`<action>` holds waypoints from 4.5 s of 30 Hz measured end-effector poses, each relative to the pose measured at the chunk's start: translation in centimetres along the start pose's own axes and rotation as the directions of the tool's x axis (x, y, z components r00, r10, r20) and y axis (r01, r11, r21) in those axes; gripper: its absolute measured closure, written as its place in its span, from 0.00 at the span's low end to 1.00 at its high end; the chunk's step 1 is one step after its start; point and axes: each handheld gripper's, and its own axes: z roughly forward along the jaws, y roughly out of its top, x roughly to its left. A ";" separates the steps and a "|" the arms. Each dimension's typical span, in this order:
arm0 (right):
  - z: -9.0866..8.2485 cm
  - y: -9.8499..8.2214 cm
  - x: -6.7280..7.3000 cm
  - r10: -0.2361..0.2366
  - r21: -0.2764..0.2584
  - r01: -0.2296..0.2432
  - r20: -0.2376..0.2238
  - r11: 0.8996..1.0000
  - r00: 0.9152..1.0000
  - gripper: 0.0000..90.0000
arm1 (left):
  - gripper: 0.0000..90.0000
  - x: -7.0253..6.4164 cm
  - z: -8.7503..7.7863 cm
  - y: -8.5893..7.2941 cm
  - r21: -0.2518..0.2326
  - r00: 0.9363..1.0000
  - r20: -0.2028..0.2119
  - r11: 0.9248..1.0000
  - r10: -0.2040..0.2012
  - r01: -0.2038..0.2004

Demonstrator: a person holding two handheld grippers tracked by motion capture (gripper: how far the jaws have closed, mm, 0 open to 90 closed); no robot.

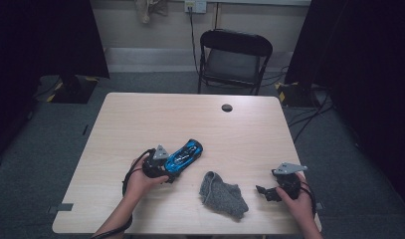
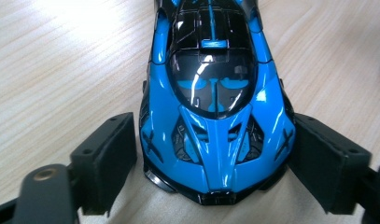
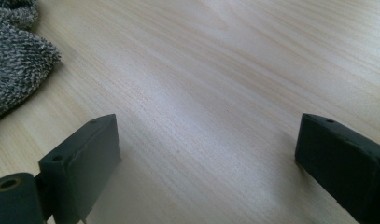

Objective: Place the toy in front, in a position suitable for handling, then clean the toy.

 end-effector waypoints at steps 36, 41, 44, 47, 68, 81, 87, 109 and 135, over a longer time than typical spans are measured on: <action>-0.1 6.4 9.7 -0.087 -0.078 0.066 -0.300 0.995 0.950 0.30 | 0.27 -0.1 -0.1 -0.1 -0.009 1.000 0.006 1.000 0.003 -0.003; 1.2 6.5 11.4 -0.112 -0.042 0.104 -0.332 0.994 0.937 0.31 | 0.27 -0.1 -0.1 -0.1 -0.010 1.000 0.007 1.000 0.003 -0.003; 2.1 6.4 12.3 -0.139 -0.030 0.136 -0.332 0.990 0.933 0.39 | 0.27 -0.1 -0.1 -0.1 -0.010 1.000 0.007 1.000 0.003 -0.003; 2.6 6.3 12.7 -0.151 -0.028 0.150 -0.331 0.988 0.931 0.44 | 0.27 -0.1 -0.1 -0.1 -0.010 1.000 0.007 1.000 0.004 -0.004; 3.8 6.1 14.0 -0.202 0.038 0.220 -0.262 0.975 0.944 0.81 | 0.27 -0.1 -0.1 -0.1 -0.010 1.000 0.006 1.000 0.003 -0.003; 5.2 12.2 10.6 -0.061 -0.026 0.057 -0.188 0.998 0.980 0.82 | 0.27 -0.1 -0.1 -0.1 -0.010 1.000 0.006 1.000 0.002 -0.002; 7.8 16.5 11.3 -0.058 -0.035 0.052 -0.184 0.998 0.981 0.82 | 0.26 -0.1 -0.1 -0.1 -0.010 1.000 0.007 1.000 0.003 -0.003; 13.3 20.1 16.6 -0.117 -0.010 0.118 -0.223 0.993 0.968 0.82 | 0.26 -0.1 -0.1 -0.1 -0.015 1.000 0.002 1.000 -0.002 0.002; 14.6 19.5 17.6 -0.152 0.009 0.159 -0.250 0.987 0.956 0.82 | 0.26 -0.1 -0.1 -0.1 -0.009 1.000 0.004 1.000 0.005 -0.005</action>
